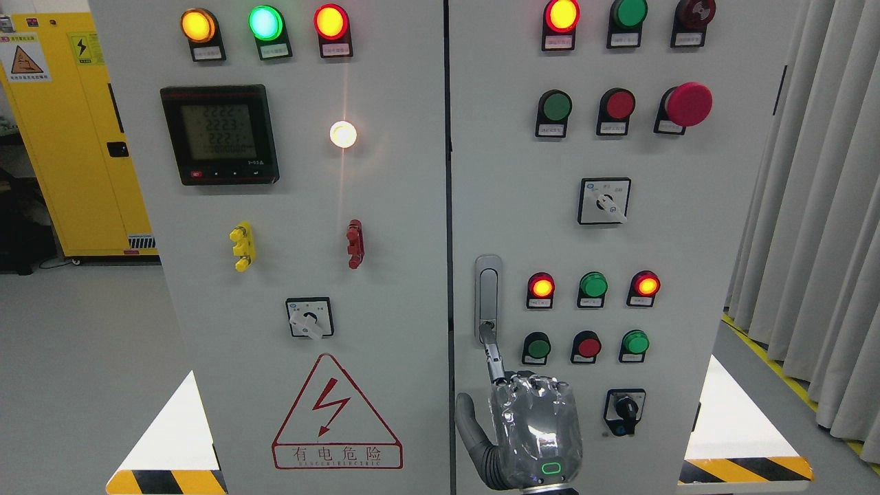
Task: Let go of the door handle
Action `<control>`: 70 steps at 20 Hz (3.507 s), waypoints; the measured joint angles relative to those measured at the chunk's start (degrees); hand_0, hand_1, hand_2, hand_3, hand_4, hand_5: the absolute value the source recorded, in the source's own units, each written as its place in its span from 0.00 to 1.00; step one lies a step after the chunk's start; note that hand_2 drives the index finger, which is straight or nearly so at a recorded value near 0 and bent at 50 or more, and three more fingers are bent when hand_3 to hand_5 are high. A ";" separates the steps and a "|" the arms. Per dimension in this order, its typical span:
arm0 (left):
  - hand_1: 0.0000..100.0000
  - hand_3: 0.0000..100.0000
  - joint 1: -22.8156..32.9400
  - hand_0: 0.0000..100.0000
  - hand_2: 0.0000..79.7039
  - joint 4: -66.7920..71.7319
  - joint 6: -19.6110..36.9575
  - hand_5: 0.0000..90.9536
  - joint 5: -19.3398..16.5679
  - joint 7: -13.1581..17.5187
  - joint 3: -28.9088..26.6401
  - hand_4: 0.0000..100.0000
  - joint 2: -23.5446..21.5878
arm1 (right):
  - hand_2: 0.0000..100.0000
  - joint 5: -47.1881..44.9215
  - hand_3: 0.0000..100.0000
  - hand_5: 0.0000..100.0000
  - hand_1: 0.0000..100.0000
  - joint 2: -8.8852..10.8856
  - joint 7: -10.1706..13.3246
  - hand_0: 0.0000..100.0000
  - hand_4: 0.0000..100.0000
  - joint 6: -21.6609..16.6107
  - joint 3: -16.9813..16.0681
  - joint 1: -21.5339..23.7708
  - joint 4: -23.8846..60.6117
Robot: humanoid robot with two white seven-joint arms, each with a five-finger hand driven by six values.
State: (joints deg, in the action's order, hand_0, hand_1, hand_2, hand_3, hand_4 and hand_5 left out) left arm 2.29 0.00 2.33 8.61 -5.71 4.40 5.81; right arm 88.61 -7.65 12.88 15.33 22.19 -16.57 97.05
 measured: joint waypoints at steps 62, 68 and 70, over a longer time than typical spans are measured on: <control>0.56 0.00 0.00 0.12 0.00 0.00 -0.02 0.00 0.00 0.00 0.00 0.00 0.00 | 0.05 -0.13 1.00 1.00 0.40 -0.09 -3.69 0.66 1.00 0.18 -1.12 -0.90 -2.86; 0.56 0.00 0.00 0.12 0.00 0.00 -0.03 0.00 0.00 0.00 0.00 0.00 -0.01 | 0.07 -0.07 1.00 1.00 0.40 -0.09 -3.91 0.66 1.00 0.17 -1.10 -0.83 -2.90; 0.56 0.00 0.00 0.12 0.00 0.00 -0.03 0.00 0.00 0.00 0.00 0.00 0.00 | 0.07 -0.06 1.00 1.00 0.40 -0.09 -3.95 0.66 1.00 0.17 -1.10 -0.83 -2.90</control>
State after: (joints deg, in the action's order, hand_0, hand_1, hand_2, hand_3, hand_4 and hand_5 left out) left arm 2.29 0.00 2.31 8.61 -5.71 4.39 5.81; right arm 88.55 -7.74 8.93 15.50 21.10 -17.41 94.15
